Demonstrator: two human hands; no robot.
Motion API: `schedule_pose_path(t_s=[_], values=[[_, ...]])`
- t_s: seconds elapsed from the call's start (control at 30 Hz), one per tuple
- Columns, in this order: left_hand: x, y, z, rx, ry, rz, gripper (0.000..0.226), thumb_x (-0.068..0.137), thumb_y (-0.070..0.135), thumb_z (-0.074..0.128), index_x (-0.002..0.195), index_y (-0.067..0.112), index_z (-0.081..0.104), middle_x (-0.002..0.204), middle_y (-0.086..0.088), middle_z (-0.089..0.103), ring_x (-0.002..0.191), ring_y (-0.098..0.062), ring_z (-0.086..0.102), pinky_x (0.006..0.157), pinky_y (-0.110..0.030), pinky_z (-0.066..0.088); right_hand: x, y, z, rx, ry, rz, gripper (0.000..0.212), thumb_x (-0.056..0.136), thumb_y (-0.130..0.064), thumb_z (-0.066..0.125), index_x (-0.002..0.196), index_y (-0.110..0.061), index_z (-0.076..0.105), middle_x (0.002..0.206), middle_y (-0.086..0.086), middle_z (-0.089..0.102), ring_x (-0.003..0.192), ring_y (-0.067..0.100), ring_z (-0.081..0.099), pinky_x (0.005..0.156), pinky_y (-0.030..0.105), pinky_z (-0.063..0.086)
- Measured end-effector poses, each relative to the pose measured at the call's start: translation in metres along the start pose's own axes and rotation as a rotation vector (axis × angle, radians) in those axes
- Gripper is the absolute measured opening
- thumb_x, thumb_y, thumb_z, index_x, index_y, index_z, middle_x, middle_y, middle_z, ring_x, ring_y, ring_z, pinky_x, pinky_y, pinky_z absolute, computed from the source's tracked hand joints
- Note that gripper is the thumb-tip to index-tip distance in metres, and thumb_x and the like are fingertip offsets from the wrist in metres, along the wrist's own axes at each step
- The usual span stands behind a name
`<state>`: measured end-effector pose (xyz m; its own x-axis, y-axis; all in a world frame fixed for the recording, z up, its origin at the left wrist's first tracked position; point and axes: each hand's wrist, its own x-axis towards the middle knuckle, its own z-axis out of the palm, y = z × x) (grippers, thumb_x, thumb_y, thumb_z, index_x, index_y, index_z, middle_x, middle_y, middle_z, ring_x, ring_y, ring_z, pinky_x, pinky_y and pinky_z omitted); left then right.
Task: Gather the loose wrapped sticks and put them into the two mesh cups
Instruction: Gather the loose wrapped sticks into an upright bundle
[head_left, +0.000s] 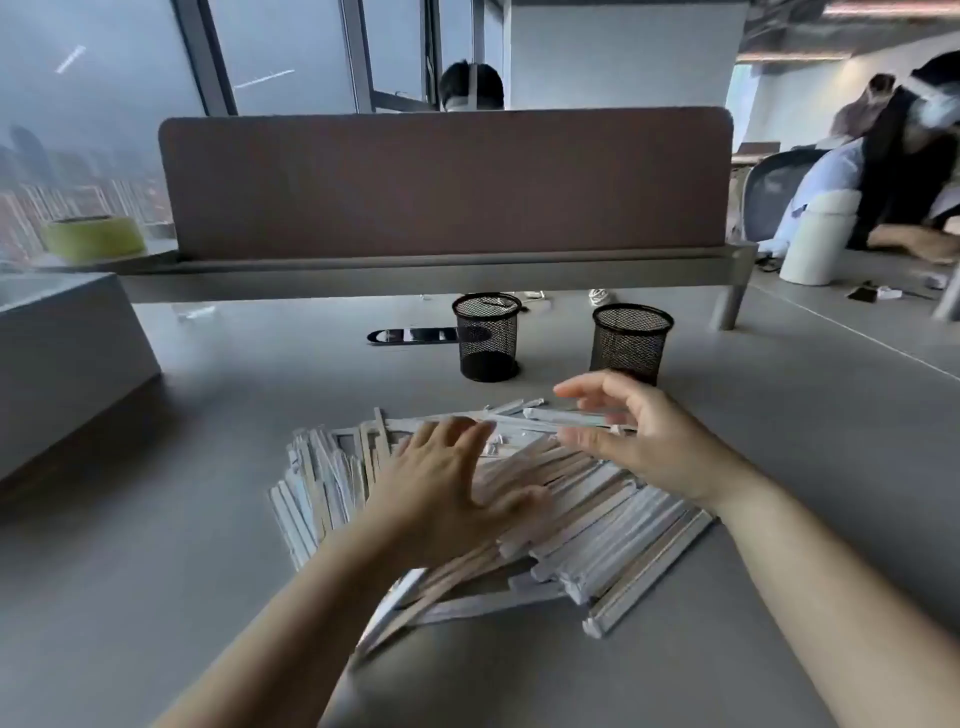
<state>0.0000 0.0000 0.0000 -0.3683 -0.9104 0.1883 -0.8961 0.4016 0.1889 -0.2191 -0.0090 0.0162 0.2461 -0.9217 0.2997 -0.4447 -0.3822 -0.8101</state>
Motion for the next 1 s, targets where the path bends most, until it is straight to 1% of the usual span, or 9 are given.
schedule_pose_path(t_s=[0.1,0.2,0.3,0.4,0.57,0.73,0.87,0.97,1.0], values=[[-0.004,0.015,0.001,-0.035,-0.122,-0.015,0.12,0.056,0.093,0.031,0.151,0.025,0.005,0.157,0.003,0.018,0.145,-0.02,0.014,0.117,-0.039,0.013,-0.005,0.002,-0.006,0.018,-0.104,0.077,0.029,0.077,-0.031,0.072,0.104,-0.039,0.064,0.111,-0.009,0.058,0.109,0.001,0.054,0.097,0.025,0.043],[-0.005,0.028,0.005,-0.02,-0.15,-0.021,0.131,0.048,0.096,0.036,0.151,0.024,-0.004,0.159,0.001,0.012,0.146,-0.021,0.008,0.118,-0.041,0.008,-0.001,0.01,-0.003,0.03,0.01,0.06,0.023,0.084,-0.025,0.069,0.102,-0.039,0.066,0.107,-0.002,0.06,0.109,0.008,0.057,0.099,0.034,0.045],[-0.007,0.038,0.01,0.017,-0.152,-0.001,0.135,0.051,0.094,0.043,0.151,0.019,-0.008,0.158,-0.002,0.01,0.146,-0.024,0.007,0.118,-0.04,0.005,0.003,0.021,0.008,-0.001,0.029,0.053,0.02,0.087,-0.02,0.067,0.104,-0.03,0.065,0.105,0.0,0.061,0.103,0.005,0.056,0.094,0.023,0.044],[-0.006,0.047,0.015,0.02,-0.165,-0.015,0.139,0.05,0.094,0.046,0.15,0.016,-0.009,0.158,-0.005,0.009,0.146,-0.026,0.005,0.118,-0.041,0.004,0.004,0.025,0.021,-0.093,0.05,0.01,0.017,0.089,-0.014,0.063,0.103,-0.024,0.064,0.094,-0.015,0.059,0.091,-0.002,0.055,0.078,0.005,0.04],[-0.006,0.061,0.026,0.037,-0.158,-0.023,0.145,0.045,0.094,0.05,0.149,0.013,-0.012,0.159,-0.008,0.003,0.147,-0.028,-0.004,0.118,-0.041,-0.001,0.01,0.031,0.033,-0.165,0.137,-0.041,0.021,0.091,-0.003,0.055,0.103,-0.016,0.066,0.096,-0.011,0.062,0.086,0.003,0.057,0.076,0.003,0.04],[-0.004,0.063,0.023,0.026,-0.13,-0.008,0.125,0.062,0.082,0.053,0.15,0.014,-0.003,0.154,-0.008,0.016,0.146,-0.028,0.008,0.117,-0.038,0.009,0.01,0.032,0.03,-0.2,0.131,-0.074,0.025,0.091,0.001,0.05,0.1,-0.015,0.068,0.098,-0.007,0.065,0.097,0.007,0.059,0.079,0.002,0.038],[-0.007,0.056,0.018,0.039,-0.111,0.042,0.105,0.068,0.072,0.056,0.148,0.019,0.014,0.146,-0.004,0.032,0.137,-0.026,0.026,0.111,-0.037,0.023,0.005,0.025,0.025,-0.217,0.103,-0.156,0.027,0.089,-0.003,0.057,0.088,-0.028,0.069,0.094,-0.008,0.067,0.095,0.009,0.061,0.085,0.022,0.046],[-0.008,0.049,0.013,0.035,-0.124,0.05,0.09,0.071,0.066,0.059,0.143,0.023,0.025,0.141,-0.002,0.038,0.133,-0.025,0.032,0.108,-0.036,0.027,-0.001,0.008,0.016,-0.211,-0.102,-0.086,0.021,0.084,-0.018,0.069,0.102,-0.03,0.069,0.108,-0.012,0.066,0.106,0.002,0.058,0.093,0.018,0.043],[-0.007,0.046,0.012,0.033,-0.123,0.052,0.087,0.072,0.063,0.06,0.142,0.023,0.027,0.141,-0.001,0.04,0.132,-0.024,0.033,0.106,-0.035,0.029,-0.004,0.003,0.012,-0.215,-0.202,-0.042,0.033,0.08,-0.026,0.074,0.112,-0.033,0.065,0.115,-0.017,0.063,0.111,-0.003,0.054,0.095,0.013,0.039]])
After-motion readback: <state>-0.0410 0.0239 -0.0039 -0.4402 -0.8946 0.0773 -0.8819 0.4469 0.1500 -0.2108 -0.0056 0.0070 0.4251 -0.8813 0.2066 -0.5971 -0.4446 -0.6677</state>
